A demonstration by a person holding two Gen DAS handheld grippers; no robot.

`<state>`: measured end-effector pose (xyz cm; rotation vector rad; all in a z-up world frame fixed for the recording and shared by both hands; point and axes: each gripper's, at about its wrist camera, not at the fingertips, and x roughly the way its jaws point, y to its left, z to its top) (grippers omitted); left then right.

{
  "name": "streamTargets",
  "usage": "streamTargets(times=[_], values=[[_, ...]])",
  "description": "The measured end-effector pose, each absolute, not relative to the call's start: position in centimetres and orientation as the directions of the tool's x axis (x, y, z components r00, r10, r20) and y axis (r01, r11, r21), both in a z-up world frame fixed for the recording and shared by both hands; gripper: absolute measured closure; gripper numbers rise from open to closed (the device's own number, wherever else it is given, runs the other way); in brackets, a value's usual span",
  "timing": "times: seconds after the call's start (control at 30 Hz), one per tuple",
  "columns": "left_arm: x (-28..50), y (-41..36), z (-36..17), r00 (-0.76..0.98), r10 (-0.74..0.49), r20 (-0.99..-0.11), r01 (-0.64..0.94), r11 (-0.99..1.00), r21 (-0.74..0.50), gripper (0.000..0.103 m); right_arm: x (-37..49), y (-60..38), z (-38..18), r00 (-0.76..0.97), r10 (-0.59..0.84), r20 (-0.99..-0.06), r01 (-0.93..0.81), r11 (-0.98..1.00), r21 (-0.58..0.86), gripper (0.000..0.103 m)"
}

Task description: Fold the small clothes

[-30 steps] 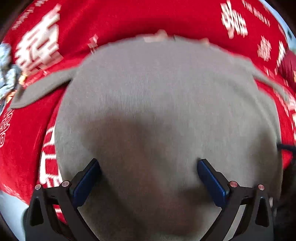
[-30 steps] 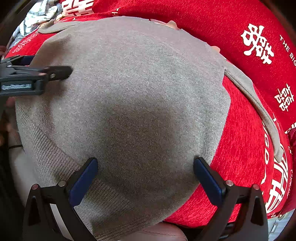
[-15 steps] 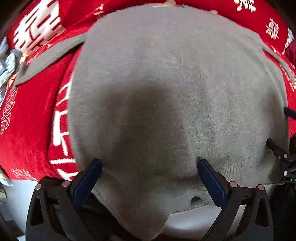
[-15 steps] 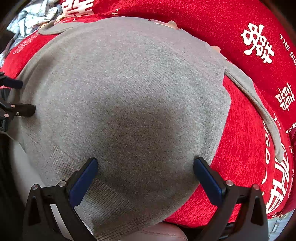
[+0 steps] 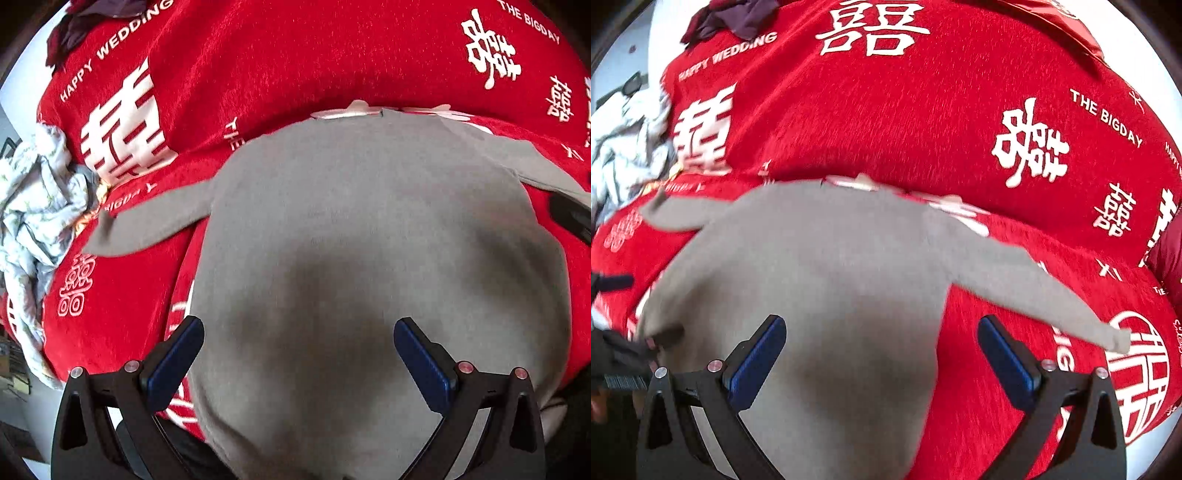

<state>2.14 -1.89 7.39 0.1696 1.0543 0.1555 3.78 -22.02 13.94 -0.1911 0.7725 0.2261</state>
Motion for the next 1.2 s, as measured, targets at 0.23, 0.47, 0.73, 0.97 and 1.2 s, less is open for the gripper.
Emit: streamTargets(times=[0.23, 0.47, 0.73, 0.97, 1.2], values=[[4.4, -1.1, 4.9, 0.392, 0.07, -0.917, -0.107, 0.994, 0.031, 0.0, 11.3, -20.4, 11.5, 0.602, 0.17, -0.781, -0.286, 0.958, -0.012, 0.0], [4.9, -2.1, 2.9, 0.334, 0.006, -0.943, -0.124, 0.992, -0.038, 0.0, 11.1, -25.6, 5.0, 0.378, 0.164, -0.911, -0.232, 0.97, 0.079, 0.0], [6.6, -8.2, 3.5, 0.348, -0.047, -0.936, 0.008, 0.999, -0.047, 0.0, 10.1, -35.8, 9.9, 0.609, -0.051, -0.791, -0.044, 0.994, -0.098, 0.0], [7.3, -10.1, 4.2, 0.354, -0.006, -0.935, 0.048, 0.999, 0.012, 0.0, 17.2, -43.8, 6.6, 0.508, -0.056, -0.86, 0.152, 0.988, 0.025, 0.0], [7.0, -7.9, 3.2, 0.323, -0.02, -0.946, -0.019, 0.999, -0.028, 0.0, 10.8, -47.1, 5.5, 0.397, 0.043, -0.917, 0.16, 0.98, 0.115, 0.0]])
